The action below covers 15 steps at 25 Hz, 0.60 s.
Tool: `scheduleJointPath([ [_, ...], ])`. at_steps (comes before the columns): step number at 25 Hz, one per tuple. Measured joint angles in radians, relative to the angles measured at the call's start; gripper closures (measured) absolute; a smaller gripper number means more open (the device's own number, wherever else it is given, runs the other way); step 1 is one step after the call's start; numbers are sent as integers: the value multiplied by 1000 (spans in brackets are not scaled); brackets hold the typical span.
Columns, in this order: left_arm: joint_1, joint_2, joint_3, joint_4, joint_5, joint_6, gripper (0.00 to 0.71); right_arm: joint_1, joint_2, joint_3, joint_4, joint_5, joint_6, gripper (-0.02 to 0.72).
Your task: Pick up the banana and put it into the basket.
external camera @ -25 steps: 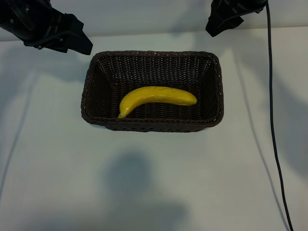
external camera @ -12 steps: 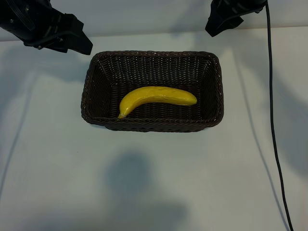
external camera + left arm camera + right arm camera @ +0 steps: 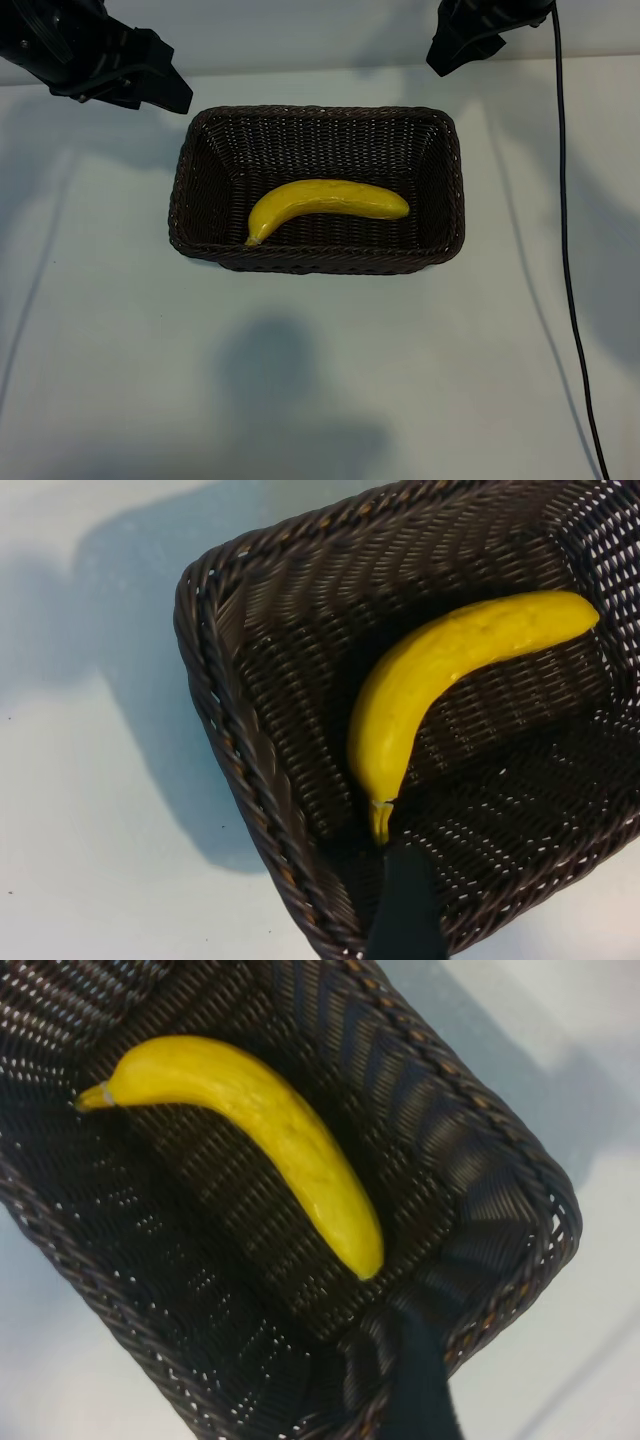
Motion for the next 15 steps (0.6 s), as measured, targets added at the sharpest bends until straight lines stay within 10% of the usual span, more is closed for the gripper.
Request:
scheduleJointPath([
  [15,0,0,0,-25,-7,0,123,0,0,0,0,0,0,156],
])
